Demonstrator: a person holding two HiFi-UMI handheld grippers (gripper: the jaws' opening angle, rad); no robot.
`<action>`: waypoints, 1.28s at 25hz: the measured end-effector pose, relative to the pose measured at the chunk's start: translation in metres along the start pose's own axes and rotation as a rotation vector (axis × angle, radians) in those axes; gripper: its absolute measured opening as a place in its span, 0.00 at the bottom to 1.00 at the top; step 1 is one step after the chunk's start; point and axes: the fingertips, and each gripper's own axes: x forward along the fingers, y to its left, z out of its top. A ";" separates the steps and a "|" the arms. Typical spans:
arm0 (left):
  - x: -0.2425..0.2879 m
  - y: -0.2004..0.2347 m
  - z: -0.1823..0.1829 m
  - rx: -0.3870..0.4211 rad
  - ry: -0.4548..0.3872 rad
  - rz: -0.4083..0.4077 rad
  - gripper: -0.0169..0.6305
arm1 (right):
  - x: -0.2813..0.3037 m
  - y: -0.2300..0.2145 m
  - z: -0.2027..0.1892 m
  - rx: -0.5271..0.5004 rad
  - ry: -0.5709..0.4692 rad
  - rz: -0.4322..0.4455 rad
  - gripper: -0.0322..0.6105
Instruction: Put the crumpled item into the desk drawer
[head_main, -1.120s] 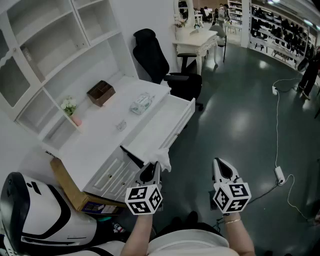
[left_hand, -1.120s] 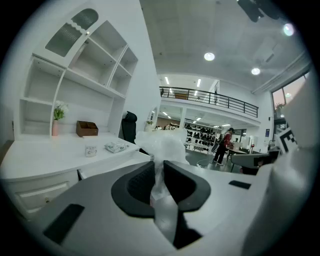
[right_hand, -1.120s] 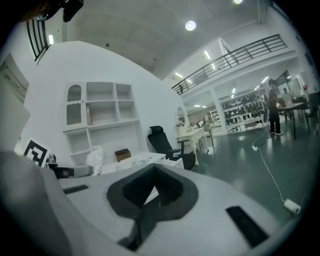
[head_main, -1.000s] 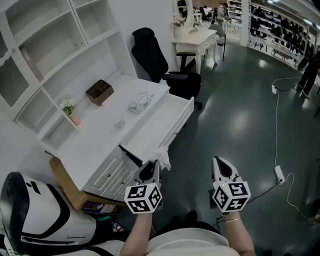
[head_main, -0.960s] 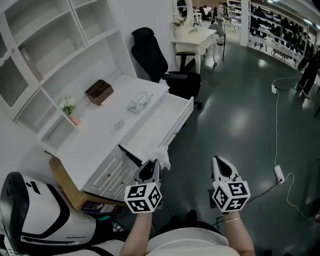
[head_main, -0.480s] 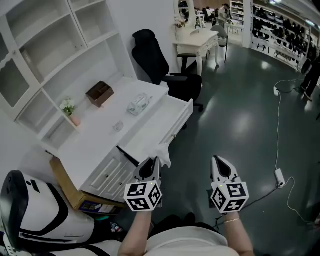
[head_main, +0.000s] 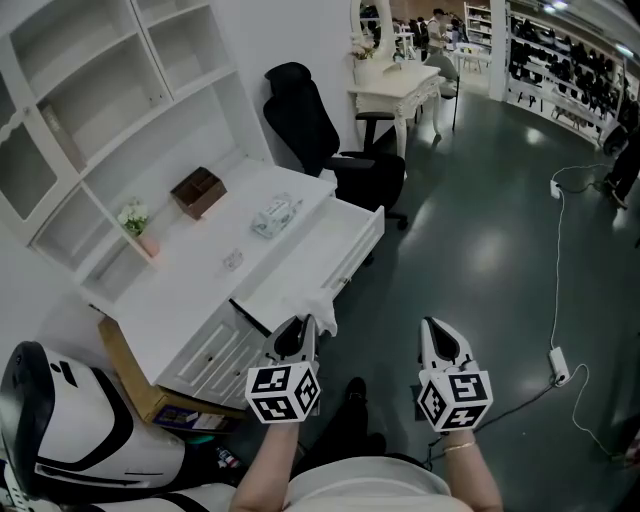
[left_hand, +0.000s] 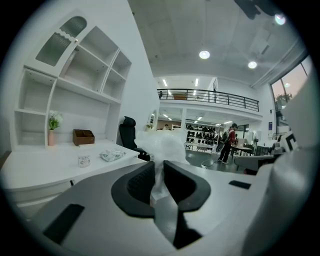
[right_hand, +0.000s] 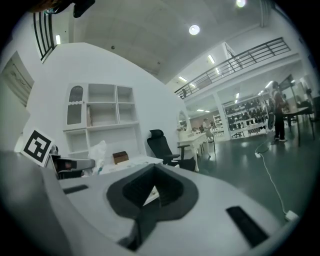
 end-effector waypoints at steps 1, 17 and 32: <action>0.005 0.000 0.001 0.004 0.002 -0.001 0.10 | 0.003 -0.002 0.001 0.003 -0.001 -0.002 0.05; 0.127 0.036 0.013 -0.011 0.018 -0.010 0.10 | 0.105 -0.041 0.018 -0.006 -0.008 -0.047 0.05; 0.267 0.087 0.050 -0.027 0.040 -0.034 0.10 | 0.247 -0.055 0.049 -0.002 0.018 -0.041 0.05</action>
